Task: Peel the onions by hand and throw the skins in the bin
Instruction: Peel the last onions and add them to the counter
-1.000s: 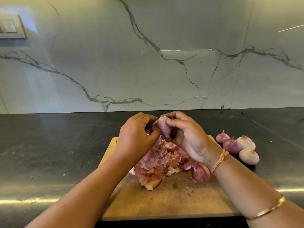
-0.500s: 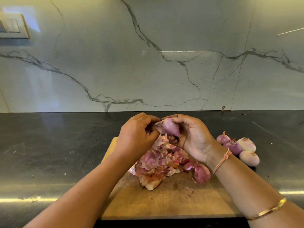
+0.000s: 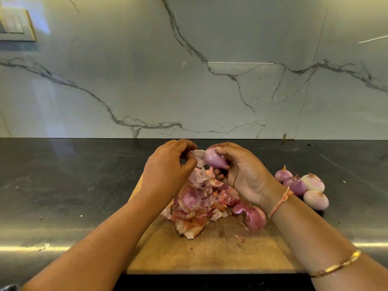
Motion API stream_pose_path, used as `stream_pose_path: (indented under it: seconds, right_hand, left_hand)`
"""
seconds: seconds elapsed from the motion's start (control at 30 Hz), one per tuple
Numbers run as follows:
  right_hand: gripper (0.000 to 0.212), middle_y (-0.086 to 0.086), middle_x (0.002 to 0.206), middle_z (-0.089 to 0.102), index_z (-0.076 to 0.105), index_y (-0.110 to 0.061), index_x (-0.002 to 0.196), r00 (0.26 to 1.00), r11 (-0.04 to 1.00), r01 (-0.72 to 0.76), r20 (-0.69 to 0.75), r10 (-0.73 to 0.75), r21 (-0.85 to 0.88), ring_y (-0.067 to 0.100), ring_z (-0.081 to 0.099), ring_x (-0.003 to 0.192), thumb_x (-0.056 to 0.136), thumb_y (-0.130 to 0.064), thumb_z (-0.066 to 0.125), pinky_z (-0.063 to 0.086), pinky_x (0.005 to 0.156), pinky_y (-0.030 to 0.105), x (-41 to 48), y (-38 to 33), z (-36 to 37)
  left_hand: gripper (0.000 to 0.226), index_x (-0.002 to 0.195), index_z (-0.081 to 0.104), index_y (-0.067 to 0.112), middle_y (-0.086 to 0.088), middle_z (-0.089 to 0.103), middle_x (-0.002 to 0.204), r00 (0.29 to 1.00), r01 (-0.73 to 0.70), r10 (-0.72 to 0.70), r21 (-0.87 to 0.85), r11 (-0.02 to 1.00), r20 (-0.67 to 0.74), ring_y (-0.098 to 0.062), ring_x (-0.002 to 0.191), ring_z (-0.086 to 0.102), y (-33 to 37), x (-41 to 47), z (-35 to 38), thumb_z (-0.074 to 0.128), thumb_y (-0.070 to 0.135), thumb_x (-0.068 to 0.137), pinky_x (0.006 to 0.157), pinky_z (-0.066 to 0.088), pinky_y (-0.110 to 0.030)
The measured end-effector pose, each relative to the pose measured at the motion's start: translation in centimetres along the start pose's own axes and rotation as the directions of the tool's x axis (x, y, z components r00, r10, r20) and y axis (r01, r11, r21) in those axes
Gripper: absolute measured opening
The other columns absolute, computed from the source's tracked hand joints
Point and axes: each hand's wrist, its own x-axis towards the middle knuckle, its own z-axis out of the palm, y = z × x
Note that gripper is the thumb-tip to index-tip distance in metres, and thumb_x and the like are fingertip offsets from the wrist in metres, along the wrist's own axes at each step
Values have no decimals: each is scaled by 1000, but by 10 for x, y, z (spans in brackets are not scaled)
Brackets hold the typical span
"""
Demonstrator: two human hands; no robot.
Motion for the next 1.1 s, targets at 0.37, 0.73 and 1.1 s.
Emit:
stream_pose_path:
  seconds: [0.37,0.73,1.1]
  right_hand:
    - [22,5,85,61,63,-11,85,999,998,36,-33,-38,-56,12,45,61,88,-1,44,32,50,22,0,0,-4]
    - [4,12,86,53,53,-13,92,995,997,20,-99,-27,-69,13,44,52,93,-10,51,32,50,25,3,2,-6]
    - [22,13,97,63,68,-15,94,994,977,109,-2,-111,-186,25,50,85,88,1,55,37,74,37,3,6,-7]
  left_hand:
    - [19,103,70,17,6,65,99,999,33,-32,30,999,-41,-7,86,56,-6,3,-3,60,13,88,75,45,-17]
    - [17,97,70,24,10,62,95,984,5,-18,77,997,179,-5,85,56,-5,2,-3,57,29,88,78,49,-24]
    - [24,108,70,25,13,64,102,994,-23,30,-69,997,105,-1,94,58,-4,2,-3,66,26,84,84,50,-21]
